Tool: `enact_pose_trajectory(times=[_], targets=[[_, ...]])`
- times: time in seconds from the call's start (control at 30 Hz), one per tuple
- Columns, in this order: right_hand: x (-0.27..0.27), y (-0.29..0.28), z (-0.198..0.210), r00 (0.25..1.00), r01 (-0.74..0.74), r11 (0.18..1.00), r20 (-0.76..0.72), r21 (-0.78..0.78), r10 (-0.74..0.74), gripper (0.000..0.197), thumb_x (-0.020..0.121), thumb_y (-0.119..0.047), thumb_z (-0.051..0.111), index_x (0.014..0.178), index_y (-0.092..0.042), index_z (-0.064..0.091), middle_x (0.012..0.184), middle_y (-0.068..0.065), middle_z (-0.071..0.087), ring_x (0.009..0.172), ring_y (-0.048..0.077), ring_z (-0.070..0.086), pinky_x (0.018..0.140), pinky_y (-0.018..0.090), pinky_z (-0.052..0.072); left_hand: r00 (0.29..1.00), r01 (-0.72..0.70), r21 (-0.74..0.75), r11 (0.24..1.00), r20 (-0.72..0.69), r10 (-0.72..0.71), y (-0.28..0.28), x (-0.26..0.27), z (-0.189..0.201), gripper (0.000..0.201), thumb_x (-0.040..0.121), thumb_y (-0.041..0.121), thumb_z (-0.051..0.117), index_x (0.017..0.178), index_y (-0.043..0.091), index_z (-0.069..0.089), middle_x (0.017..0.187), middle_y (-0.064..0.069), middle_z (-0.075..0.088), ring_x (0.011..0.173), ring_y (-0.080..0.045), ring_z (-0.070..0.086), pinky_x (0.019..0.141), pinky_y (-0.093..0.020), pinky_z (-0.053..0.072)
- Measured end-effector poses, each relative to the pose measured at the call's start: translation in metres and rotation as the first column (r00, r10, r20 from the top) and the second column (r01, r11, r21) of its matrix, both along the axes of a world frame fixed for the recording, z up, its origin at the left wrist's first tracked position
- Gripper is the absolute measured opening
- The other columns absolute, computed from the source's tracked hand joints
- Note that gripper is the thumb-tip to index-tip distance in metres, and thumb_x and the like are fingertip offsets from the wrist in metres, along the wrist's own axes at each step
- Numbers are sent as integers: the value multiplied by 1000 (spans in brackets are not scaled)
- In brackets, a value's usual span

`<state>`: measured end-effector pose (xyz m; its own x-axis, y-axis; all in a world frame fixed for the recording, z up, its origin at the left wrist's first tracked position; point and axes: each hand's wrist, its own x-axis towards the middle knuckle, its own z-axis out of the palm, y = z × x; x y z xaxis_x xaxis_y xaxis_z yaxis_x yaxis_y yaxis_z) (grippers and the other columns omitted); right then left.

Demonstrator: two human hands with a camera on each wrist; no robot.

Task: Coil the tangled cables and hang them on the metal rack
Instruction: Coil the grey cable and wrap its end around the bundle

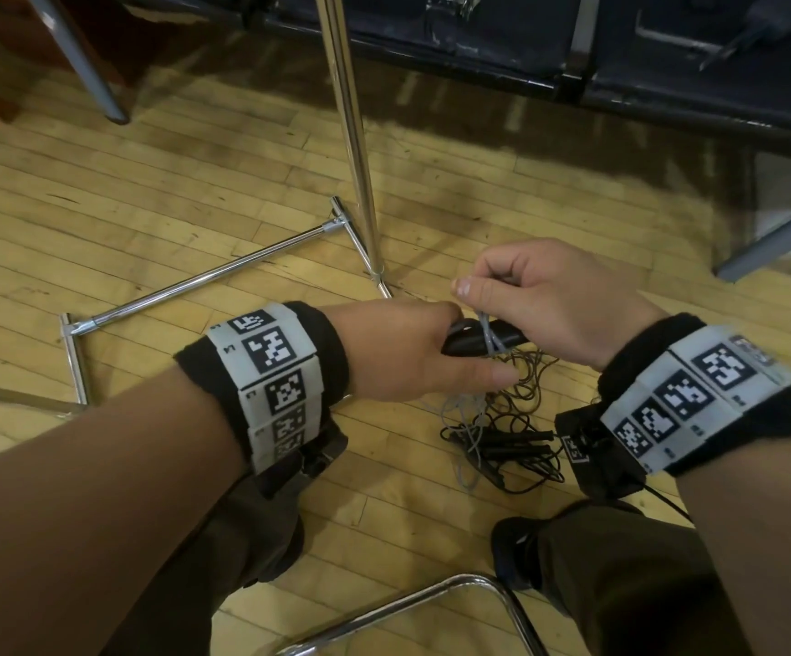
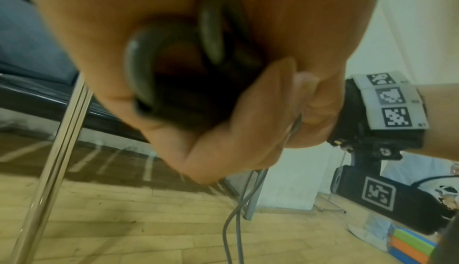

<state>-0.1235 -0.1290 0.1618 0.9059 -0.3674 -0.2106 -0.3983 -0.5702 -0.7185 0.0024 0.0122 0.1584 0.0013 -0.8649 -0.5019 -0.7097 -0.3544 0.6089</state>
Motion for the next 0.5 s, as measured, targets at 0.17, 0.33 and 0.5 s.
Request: enact_pose_trajectory(times=[0.17, 0.33, 0.5], targets=[[2, 0, 5, 997, 6, 999, 81, -43, -3, 33, 100, -40, 60, 72, -24, 66, 63, 1, 63, 58, 17, 56, 57, 35, 47, 996, -70, 20, 997, -51, 71, 1, 2, 5, 68, 81, 84, 32, 90, 20, 52, 73, -1, 55, 64, -19, 54, 74, -46, 62], [1, 4, 4, 997, -27, 995, 67, -94, 33, 26, 97, -38, 65, 74, -26, 68, 62, -7, 62, 56, 5, 55, 52, 15, 41, 996, 14, 14, 1000, 87, -15, 1, 1, 2, 51, 99, 71, 44, 111, 23, 56, 88, 1, 65, 76, -12, 62, 75, -34, 57], [0, 4, 4, 997, -50, 995, 54, -82, 54, 28, 96, -39, 67, 73, -23, 69, 67, -17, 65, 60, 2, 59, 54, 12, 43, 994, 94, -72, 993, 54, -90, 0, -7, 0, 32, 101, 61, 54, 109, 30, 52, 86, 9, 62, 72, -4, 59, 63, -22, 45]])
